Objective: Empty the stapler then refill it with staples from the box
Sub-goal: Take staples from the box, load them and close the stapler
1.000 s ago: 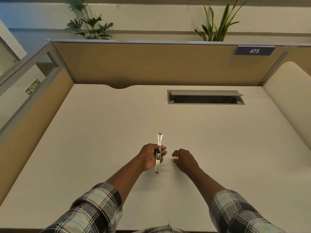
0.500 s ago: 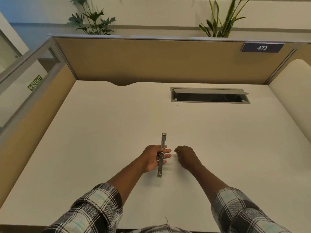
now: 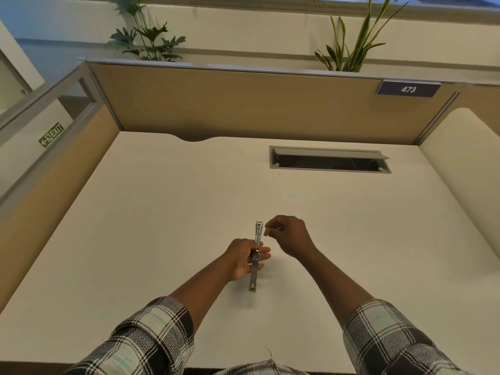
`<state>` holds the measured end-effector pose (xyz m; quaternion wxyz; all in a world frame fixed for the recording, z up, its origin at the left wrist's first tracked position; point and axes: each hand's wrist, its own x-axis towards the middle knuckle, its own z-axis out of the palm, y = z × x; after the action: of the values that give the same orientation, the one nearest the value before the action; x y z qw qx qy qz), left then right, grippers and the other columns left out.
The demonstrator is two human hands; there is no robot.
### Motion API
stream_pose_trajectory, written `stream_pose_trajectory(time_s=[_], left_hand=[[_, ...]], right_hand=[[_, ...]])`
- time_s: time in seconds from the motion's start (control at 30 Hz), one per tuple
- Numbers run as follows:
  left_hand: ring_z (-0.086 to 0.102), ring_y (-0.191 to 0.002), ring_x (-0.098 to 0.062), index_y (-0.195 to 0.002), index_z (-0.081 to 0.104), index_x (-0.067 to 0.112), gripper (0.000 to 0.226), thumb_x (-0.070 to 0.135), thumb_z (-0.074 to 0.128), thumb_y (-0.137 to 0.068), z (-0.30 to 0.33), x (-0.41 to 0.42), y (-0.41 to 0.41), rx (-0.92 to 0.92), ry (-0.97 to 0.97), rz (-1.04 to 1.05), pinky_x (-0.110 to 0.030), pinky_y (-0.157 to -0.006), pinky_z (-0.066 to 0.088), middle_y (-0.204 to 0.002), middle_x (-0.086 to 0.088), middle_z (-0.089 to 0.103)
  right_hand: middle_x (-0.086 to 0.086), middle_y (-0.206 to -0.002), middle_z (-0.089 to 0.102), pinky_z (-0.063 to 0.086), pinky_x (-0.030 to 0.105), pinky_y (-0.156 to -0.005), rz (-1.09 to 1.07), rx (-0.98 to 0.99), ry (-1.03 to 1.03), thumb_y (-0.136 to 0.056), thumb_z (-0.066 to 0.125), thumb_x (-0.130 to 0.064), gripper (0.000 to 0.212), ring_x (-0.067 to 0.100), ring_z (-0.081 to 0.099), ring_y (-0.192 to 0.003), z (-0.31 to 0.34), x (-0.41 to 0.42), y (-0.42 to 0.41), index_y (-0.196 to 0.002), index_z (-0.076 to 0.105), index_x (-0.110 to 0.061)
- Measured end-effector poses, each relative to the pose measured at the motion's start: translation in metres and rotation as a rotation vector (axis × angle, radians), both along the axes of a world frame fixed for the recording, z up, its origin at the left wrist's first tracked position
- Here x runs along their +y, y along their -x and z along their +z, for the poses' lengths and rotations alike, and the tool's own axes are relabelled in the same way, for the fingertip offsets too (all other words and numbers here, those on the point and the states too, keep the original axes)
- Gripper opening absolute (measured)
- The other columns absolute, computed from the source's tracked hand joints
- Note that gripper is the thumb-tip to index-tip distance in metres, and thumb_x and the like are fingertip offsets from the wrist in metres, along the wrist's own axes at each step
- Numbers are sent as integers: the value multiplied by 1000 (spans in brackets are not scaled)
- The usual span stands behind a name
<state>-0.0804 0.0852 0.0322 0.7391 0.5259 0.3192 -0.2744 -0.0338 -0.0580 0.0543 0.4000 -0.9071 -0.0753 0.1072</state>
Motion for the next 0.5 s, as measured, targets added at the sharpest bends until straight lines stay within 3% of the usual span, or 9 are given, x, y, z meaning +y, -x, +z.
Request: stream_pose_trajectory(time_s=[0.2,0.4,0.5], left_hand=[[71,-89,-23,-108,60,3,21,9,42,-98,5,-8,1,-13,-21,-9,-36,-75,53,-100,-13,72],[71,-86,-22,-101,61,5,17,9,45,-97,8,-13,2,-28,-29,-25,-35,-72,53,-91,-10,72],[71,-85,-22,-98,60,5,16,7,44,-97,8,-15,3,-27,-34,-29,-34,-70,53,-89,-10,72]], right_hand=[[5,-95,75,34,3,-62,63,-27,95,-86,67,-13,11,11,64,-80,1,2,3,-94,74,-9],[4,-94,75,52,34,-79,120,-33,206,-86,61,-16,14,20,67,-89,1,5,5,-92,74,-13],[3,-93,75,53,39,-81,136,-40,256,-87,58,-14,16,22,66,-88,3,5,5,-93,73,-14]])
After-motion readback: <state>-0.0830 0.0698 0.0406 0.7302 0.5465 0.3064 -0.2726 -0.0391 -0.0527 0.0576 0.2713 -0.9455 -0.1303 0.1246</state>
